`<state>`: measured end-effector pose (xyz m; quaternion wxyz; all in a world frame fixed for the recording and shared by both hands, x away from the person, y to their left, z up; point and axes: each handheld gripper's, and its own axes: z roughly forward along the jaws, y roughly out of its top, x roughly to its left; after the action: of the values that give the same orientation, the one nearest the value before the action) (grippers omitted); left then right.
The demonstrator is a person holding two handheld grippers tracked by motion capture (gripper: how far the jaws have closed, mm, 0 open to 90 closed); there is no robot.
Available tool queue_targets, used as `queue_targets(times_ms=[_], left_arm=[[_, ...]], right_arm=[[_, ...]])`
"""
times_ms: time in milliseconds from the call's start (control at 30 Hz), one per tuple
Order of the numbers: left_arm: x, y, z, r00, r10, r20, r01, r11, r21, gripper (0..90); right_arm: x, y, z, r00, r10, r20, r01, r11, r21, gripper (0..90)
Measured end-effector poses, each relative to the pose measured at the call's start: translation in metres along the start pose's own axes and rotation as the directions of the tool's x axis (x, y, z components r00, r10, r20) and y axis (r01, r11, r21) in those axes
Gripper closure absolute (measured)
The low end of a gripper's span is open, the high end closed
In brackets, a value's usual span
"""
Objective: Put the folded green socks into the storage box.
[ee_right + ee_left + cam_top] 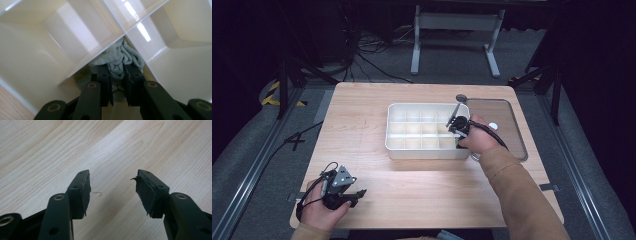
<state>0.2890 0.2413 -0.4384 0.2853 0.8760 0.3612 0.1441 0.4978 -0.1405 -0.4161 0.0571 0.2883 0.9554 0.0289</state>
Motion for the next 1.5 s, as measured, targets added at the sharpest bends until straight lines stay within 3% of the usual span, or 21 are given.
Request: queue_targets(times_ms=[133, 267, 367, 467, 500, 600, 700, 833, 1000, 1067, 1100, 1167, 1200, 1233, 1267, 1300, 1367, 1433, 1467, 1500], left_arm=[[-0.001, 0.0, 0.001, 1.0, -0.002, 0.006, 0.002, 1.0, 0.005, 46.0], [0.0, 0.0, 0.001, 1.0, -0.002, 0.007, 0.002, 1.0, 0.001, 45.9], [0.0, 0.0, 0.002, 0.9999, -0.014, 0.008, 0.014, 0.9999, 0.006, 45.7], [0.0, 0.0, 0.002, 0.9999, -0.013, 0.008, 0.013, 0.9999, 0.007, 45.6], [0.0, 0.0, 0.002, 0.9999, -0.013, 0.007, 0.013, 0.9999, 0.007, 45.6], [0.0, 0.0, 0.002, 0.9999, -0.015, 0.006, 0.014, 0.9999, 0.009, 45.6], [0.0, 0.001, 0.001, 1.0, -0.01, 0.001, 0.01, 1.0, 0.002, 45.5], [0.001, 0.003, 0.001, 0.9999, -0.012, 0.008, 0.012, 0.9999, -0.006, 45.2], [0.004, 0.006, 0.003, 0.9997, -0.02, 0.014, 0.02, 0.9997, -0.01, 45.1], [0.004, 0.007, 0.003, 0.9997, -0.021, 0.01, 0.021, 0.9998, -0.008, 45.0], [0.005, 0.008, 0.003, 0.9999, -0.012, 0.007, 0.012, 0.9999, -0.002, 45.0], [0.006, 0.009, 0.004, 0.9994, -0.03, 0.016, 0.03, 0.9995, -0.012, 44.9], [0.006, 0.009, 0.004, 0.9991, -0.037, 0.02, 0.038, 0.9992, -0.012, 44.9], [0.007, 0.011, 0.004, 0.9993, -0.036, 0.011, 0.036, 0.9992, -0.017, 44.7], [0.008, 0.011, 0.003, 0.9991, -0.04, 0.012, 0.04, 0.9991, -0.016, 44.7], [0.008, 0.011, 0.003, 0.9991, -0.04, 0.012, 0.04, 0.9991, -0.016, 44.6], [0.008, 0.013, 0.002, 0.9987, -0.049, 0.012, 0.049, 0.9986, -0.019, 44.4], [0.008, 0.015, 0.001, 0.9985, -0.054, 0.011, 0.054, 0.9981, -0.03, 44.3], [0.008, 0.015, 0.001, 0.9985, -0.054, 0.011, 0.054, 0.9981, -0.03, 44.2], [0.009, 0.017, 0.0, 0.9986, -0.05, 0.015, 0.05, 0.9985, -0.02, 44.2]], right_arm=[[0.001, 0.006, 0.001, 1.0, 0.006, 0.008, -0.006, 0.999, 0.046, 76.4], [0.002, 0.005, 0.0, 0.9999, 0.01, 0.012, -0.01, 0.999, 0.036, 75.0], [0.002, -0.003, -0.006, 1.0, 0.007, 0.001, -0.007, 1.0, -0.012, 69.4], [-0.002, -0.012, -0.018, 0.9993, 0.034, -0.018, -0.035, 0.996, -0.079, 65.6], [-0.002, -0.012, -0.018, 0.9993, 0.034, -0.018, -0.035, 0.996, -0.079, 65.6], [-0.005, -0.026, -0.039, 0.9977, 0.066, -0.015, -0.067, 0.981, -0.181, 62.3], [-0.006, -0.034, -0.05, 0.9972, 0.072, -0.021, -0.075, 0.972, -0.225, 60.1], [-0.007, -0.052, -0.067, 0.9971, 0.072, -0.024, -0.076, 0.943, -0.323, 55.3], [-0.008, -0.078, -0.081, 0.9939, 0.09, -0.064, -0.11, 0.877, -0.467, 50.5], [-0.007, -0.088, -0.084, 0.9936, 0.093, -0.064, -0.112, 0.86, -0.497, 49.5], [-0.007, -0.088, -0.084, 0.9936, 0.093, -0.064, -0.112, 0.86, -0.497, 48.7], [-0.003, -0.105, -0.087, 0.9932, 0.103, -0.055, -0.116, 0.827, -0.549, 46.0], [-0.003, -0.105, -0.087, 0.9932, 0.103, -0.055, -0.116, 0.827, -0.549, 46.0], [0.002, -0.116, -0.088, 0.9929, 0.111, -0.045, -0.116, 0.803, -0.584, 45.1], [0.005, -0.121, -0.088, 0.9925, 0.116, -0.039, -0.117, 0.796, -0.595, 44.7], [0.005, -0.121, -0.088, 0.9925, 0.116, -0.039, -0.117, 0.796, -0.595, 44.7], [0.012, -0.134, -0.086, 0.9921, 0.118, -0.041, -0.118, 0.773, -0.624, 43.5], [0.017, -0.147, -0.085, 0.9911, 0.127, -0.041, -0.123, 0.757, -0.642, 42.8], [0.017, -0.147, -0.085, 0.9911, 0.127, -0.041, -0.123, 0.757, -0.642, 42.8], [0.02, -0.157, -0.086, 0.986, 0.159, -0.051, -0.152, 0.734, -0.661, 40.2]])
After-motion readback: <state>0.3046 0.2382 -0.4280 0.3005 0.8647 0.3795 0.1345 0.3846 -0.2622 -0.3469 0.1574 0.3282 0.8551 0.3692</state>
